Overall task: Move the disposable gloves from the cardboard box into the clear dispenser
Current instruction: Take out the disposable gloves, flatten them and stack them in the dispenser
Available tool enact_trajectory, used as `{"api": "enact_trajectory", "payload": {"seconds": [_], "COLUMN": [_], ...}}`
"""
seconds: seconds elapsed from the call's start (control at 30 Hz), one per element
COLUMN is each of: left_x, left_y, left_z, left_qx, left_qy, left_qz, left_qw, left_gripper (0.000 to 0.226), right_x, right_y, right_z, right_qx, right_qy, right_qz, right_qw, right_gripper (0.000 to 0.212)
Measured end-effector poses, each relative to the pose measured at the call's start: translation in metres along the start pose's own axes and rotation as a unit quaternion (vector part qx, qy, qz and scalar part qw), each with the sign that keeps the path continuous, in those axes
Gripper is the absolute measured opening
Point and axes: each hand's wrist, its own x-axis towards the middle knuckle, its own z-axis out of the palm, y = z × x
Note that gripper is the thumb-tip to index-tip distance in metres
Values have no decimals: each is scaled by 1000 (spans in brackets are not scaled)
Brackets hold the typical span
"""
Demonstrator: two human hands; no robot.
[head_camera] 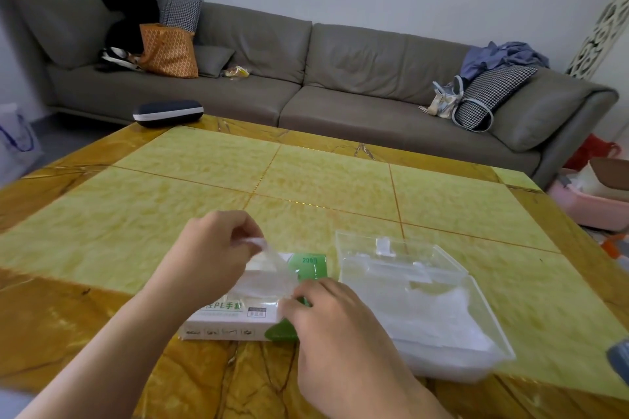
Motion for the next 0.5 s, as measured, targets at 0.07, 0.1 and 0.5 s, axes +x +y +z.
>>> {"api": "enact_trajectory", "payload": {"seconds": [0.07,0.1,0.5], "left_x": [1,1,-6], "left_y": [2,3,26], "left_z": [-3,-5,-18], "left_qx": [-49,-77,-455], "left_qy": [52,74,131], "left_qz": [-29,-39,-134], "left_qw": [997,993,870], "left_gripper": [18,21,20], "right_x": [0,1,-2], "right_y": [0,0,-1], "right_z": [0,1,-6], "right_qx": [-3,-5,89], "right_qy": [-2,-2,70], "right_qz": [1,2,46], "right_qw": [1000,1000,993], "right_gripper": [47,47,33]}}
